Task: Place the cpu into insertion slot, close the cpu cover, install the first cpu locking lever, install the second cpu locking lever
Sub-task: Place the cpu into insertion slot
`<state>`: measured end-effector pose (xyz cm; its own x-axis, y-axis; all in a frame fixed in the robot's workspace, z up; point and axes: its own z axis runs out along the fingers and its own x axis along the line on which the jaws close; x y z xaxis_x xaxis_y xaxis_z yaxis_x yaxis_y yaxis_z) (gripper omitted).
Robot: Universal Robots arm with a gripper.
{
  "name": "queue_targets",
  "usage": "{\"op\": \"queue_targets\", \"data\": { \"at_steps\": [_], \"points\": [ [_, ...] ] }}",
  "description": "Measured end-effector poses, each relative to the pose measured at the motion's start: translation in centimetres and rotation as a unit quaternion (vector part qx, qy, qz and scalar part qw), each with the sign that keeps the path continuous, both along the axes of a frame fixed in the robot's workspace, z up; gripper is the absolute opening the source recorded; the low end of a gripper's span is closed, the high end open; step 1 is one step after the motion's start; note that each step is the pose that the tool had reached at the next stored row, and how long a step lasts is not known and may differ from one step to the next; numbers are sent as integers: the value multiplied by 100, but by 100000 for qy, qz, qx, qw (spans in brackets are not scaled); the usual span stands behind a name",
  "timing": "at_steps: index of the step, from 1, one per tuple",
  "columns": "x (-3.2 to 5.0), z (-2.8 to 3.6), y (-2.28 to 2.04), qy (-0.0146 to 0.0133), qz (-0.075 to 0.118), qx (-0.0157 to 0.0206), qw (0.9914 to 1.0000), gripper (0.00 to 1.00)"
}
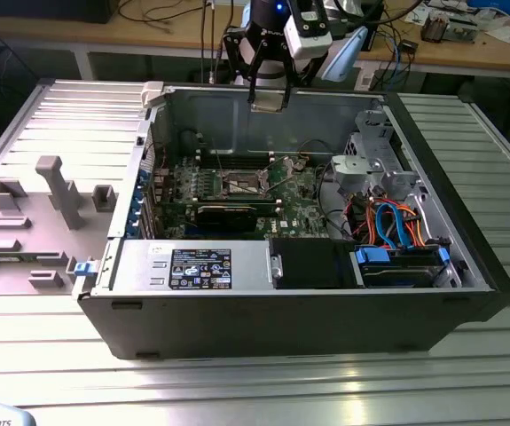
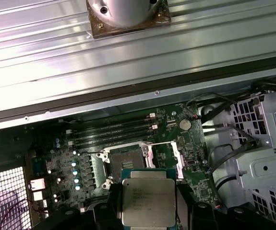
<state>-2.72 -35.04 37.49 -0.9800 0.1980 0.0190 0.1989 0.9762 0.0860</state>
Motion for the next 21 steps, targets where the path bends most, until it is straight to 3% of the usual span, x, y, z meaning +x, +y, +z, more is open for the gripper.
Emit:
{"op": "queue_targets", "data": {
  "at_steps": [10,13,17,21],
  "points": [
    [0,0,0,-1,-630,-13,99998,54],
    [0,-1,0,0,-1648,-21,99986,54],
    [0,-11,0,1,-5443,-25,99852,54],
    [-25,-16,0,-3,-6328,-19,99800,54]
  ]
}}
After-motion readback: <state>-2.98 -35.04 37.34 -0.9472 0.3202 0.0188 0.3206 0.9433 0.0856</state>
